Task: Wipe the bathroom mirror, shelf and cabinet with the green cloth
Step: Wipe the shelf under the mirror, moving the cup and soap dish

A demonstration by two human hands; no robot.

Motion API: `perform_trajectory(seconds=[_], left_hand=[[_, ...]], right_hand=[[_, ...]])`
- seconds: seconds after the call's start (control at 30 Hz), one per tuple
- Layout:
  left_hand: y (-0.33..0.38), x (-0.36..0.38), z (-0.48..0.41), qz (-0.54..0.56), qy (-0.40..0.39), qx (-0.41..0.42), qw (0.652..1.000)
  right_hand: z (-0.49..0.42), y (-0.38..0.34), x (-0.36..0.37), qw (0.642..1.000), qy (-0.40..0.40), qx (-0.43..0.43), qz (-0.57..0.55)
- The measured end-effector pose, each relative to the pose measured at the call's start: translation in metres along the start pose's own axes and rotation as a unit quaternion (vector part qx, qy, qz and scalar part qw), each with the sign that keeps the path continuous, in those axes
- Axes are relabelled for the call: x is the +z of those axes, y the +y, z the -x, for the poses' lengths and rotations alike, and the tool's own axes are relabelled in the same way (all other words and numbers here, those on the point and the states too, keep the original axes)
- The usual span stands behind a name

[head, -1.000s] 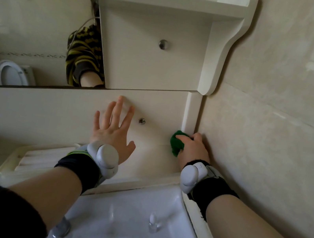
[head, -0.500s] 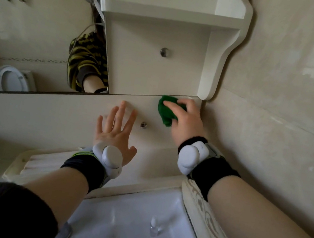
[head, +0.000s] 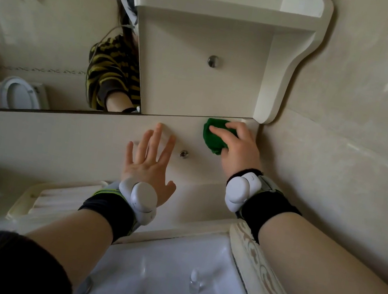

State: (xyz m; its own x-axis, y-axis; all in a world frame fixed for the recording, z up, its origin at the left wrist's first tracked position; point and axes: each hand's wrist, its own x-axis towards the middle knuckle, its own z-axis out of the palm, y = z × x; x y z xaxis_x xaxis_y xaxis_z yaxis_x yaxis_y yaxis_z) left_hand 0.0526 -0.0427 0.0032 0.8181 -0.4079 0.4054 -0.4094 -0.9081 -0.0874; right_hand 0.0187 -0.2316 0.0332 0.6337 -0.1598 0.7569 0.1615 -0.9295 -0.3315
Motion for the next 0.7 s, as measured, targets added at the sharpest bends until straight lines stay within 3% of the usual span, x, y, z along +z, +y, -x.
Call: perform_trajectory(seconds=[0.7], left_hand=[[0.002, -0.003, 0.003, 0.002, -0.01, 0.003, 1.0]], right_hand=[[0.04, 0.019, 0.021, 0.993, -0.107, 0.056, -0.008]])
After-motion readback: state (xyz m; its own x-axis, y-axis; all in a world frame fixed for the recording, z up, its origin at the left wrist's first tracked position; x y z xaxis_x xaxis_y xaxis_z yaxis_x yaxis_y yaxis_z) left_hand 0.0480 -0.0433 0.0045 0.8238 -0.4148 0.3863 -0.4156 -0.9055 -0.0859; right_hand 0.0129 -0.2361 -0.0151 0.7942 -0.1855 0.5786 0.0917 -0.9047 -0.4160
